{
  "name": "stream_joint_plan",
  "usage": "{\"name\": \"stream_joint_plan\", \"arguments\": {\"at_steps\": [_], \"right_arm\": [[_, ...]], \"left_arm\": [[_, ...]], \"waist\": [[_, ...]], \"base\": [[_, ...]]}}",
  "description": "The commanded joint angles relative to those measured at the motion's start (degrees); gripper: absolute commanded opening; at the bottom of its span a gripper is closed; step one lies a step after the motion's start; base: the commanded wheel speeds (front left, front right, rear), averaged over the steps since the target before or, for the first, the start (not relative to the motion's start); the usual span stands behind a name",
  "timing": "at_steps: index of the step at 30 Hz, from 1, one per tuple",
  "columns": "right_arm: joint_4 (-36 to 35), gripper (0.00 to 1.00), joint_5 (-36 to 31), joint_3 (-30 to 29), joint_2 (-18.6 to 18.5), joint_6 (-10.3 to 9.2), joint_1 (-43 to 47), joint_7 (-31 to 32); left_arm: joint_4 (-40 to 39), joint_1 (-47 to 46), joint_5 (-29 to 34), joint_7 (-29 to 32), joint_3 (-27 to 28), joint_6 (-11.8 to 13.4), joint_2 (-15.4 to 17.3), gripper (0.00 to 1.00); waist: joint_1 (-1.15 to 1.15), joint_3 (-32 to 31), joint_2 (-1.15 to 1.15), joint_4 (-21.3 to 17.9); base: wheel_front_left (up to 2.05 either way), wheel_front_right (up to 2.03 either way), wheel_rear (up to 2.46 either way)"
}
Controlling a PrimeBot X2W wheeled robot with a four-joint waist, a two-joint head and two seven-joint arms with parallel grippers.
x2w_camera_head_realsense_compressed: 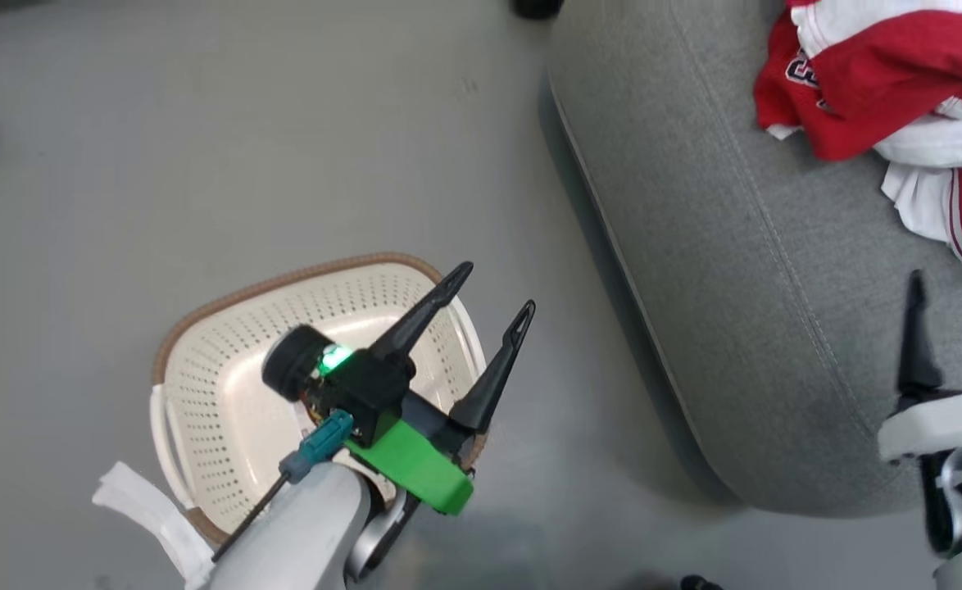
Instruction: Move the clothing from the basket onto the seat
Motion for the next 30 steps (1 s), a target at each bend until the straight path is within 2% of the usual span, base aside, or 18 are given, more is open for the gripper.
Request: {"name": "stream_joint_plan", "arguments": {"at_steps": [1, 6, 10, 15, 20, 27, 30], "right_arm": [[-0.8, 1.00, 1.1, 2.2, -0.2, -0.07, 2.6, -0.1], [-3.3, 1.00, 4.3, 12.3, -0.3, -0.07, 8.7, -0.1], [-3.9, 1.00, 5.5, 21.3, -1.2, -0.07, 12.3, -0.1], [-4.8, 1.00, 6.2, 26.8, -0.4, -0.07, 13.7, -0.1], [-6.1, 1.00, 5.3, 27.9, 0.9, -0.07, 13.8, -0.1], [-10.3, 1.00, 3.3, 26.0, 2.0, -0.07, 14.7, -0.1], [-12.9, 1.00, 2.4, 23.9, 2.2, -0.07, 15.9, -0.1]], "left_arm": [[0.7, 2.3, -0.1, -0.1, 1.0, -0.2, -1.1, 1.00], [2.6, 8.8, 1.4, -0.1, 5.3, -0.5, -4.0, 1.00], [1.7, 15.9, 2.8, -0.1, 11.2, -0.3, -5.9, 1.00], [1.2, 21.3, 4.7, -0.1, 17.8, 0.0, -6.7, 1.00], [-1.0, 24.9, 6.5, -0.1, 26.3, 2.1, -7.9, 1.00], [-6.3, 29.0, 8.3, -0.1, 34.3, 0.4, -8.3, 1.00], [-9.1, 30.9, 9.9, -0.1, 35.5, -0.3, -8.4, 1.00]], "waist": [[0.00, -8.9, 0.00, 4.5], [0.00, -17.4, 0.00, 9.7], [0.00, -23.2, 0.00, 13.1], [0.00, -26.4, 0.00, 17.3], [0.00, -27.8, 0.00, 20.1], [0.00, -29.2, 0.00, 21.1], [0.00, -29.7, 0.00, 20.9]], "base": [[0.00, 0.00, 0.00], [0.00, 0.00, 0.00], [0.00, 0.00, 0.00], [0.00, 0.00, 0.00], [0.00, 0.00, 0.00], [0.00, 0.00, 0.00], [0.00, 0.00, 0.00]]}}
